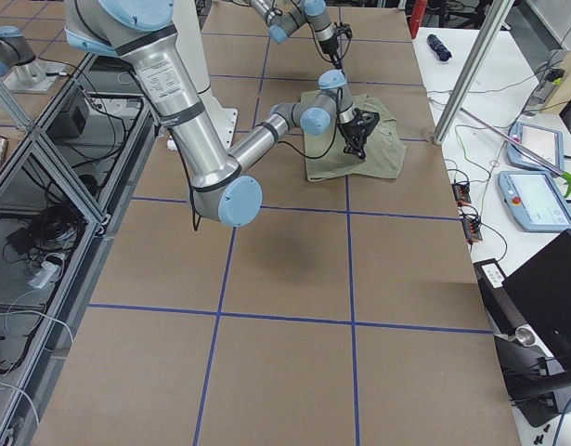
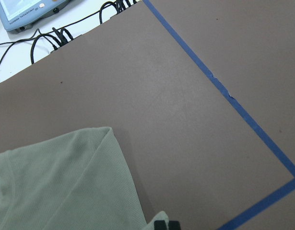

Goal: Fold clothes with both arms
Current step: 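Lift the hem with both grippers and fold it toward the collar, then lay the hem down near the collar with both grippers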

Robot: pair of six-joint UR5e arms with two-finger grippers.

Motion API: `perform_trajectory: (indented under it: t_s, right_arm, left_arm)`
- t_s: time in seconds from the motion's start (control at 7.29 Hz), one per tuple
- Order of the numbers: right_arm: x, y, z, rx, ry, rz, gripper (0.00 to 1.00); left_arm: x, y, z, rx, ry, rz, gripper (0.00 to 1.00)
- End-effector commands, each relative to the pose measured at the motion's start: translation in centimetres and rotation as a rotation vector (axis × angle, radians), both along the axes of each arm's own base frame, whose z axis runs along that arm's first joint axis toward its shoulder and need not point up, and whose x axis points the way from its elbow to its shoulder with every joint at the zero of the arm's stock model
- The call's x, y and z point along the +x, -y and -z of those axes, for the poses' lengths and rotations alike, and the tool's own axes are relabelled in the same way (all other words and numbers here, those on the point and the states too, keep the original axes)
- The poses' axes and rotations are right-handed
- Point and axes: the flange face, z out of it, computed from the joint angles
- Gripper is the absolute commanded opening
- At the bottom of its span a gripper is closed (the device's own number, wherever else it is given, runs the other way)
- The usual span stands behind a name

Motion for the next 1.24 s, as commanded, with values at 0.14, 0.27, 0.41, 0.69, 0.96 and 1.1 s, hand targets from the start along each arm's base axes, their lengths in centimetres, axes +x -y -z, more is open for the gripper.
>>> perform_trajectory:
  t_s: [0.14, 0.27, 0.41, 0.69, 0.96, 1.1]
  right_arm:
    - [-4.6, 7.0, -0.8, -0.016, -0.030, -0.011, 0.00]
    - [-4.2, 7.8, -1.4, -0.015, -0.028, -0.019, 0.00]
    - [-5.1, 8.8, -1.5, -0.013, -0.024, -0.019, 0.00]
    - [-6.1, 9.5, -1.9, -0.025, -0.031, -0.015, 0.00]
    - [-6.4, 10.0, -2.6, -0.014, -0.022, -0.015, 0.00]
    - [-6.7, 10.5, -2.8, -0.022, -0.028, -0.018, 0.00]
  left_arm:
    - [2.0, 7.5, -4.6, 0.035, -0.029, 0.062, 0.00]
    - [2.7, 8.8, -4.8, 0.048, -0.009, 0.094, 0.00]
    - [3.4, 9.7, -4.6, 0.047, -0.002, 0.101, 0.00]
    - [3.6, 9.8, -4.7, 0.044, 0.000, 0.102, 0.00]
    - [3.6, 9.9, -5.4, 0.052, -0.009, 0.102, 0.00]
    - [3.5, 9.9, -5.8, 0.056, -0.012, 0.103, 0.00]
